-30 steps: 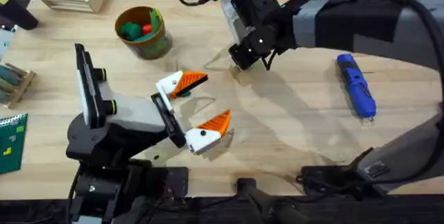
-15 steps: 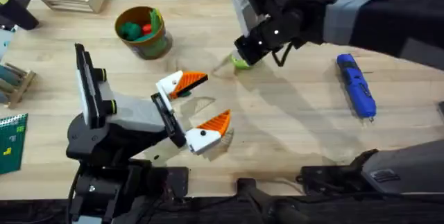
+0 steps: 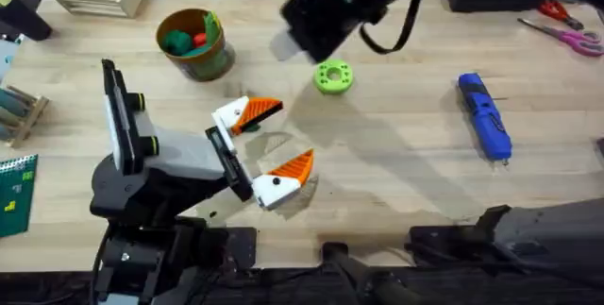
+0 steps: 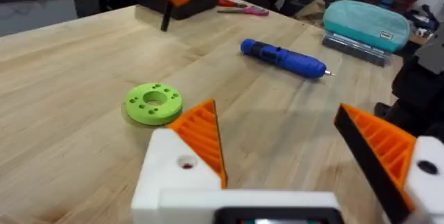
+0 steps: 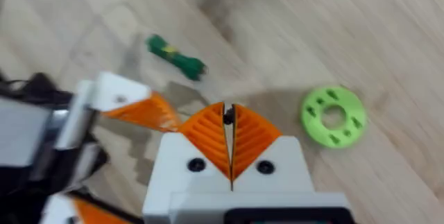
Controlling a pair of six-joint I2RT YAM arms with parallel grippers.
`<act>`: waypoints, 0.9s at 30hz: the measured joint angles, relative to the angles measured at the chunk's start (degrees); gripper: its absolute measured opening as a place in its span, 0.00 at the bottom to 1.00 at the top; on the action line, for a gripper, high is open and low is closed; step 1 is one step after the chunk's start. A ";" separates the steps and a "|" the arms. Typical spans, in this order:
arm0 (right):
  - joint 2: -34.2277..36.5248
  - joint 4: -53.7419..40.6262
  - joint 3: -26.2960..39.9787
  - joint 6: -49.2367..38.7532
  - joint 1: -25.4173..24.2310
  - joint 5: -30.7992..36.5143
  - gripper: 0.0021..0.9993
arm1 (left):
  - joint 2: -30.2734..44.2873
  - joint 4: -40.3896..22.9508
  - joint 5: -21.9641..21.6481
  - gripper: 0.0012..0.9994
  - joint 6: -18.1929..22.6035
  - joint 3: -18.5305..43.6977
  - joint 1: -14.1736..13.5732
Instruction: Pick up the gripper from the table and insert it into the empty holder that is missing its gripper. Then pick up a screw, insert it into the mounting hole, and use the screwdriver to tighten it. Finally, clean up the table by picking up the vegetable and placing it into the bucket.
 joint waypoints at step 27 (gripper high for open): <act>4.40 0.61 1.28 0.01 11.21 -2.72 0.00 | 0.01 0.00 0.00 0.99 0.00 0.00 0.00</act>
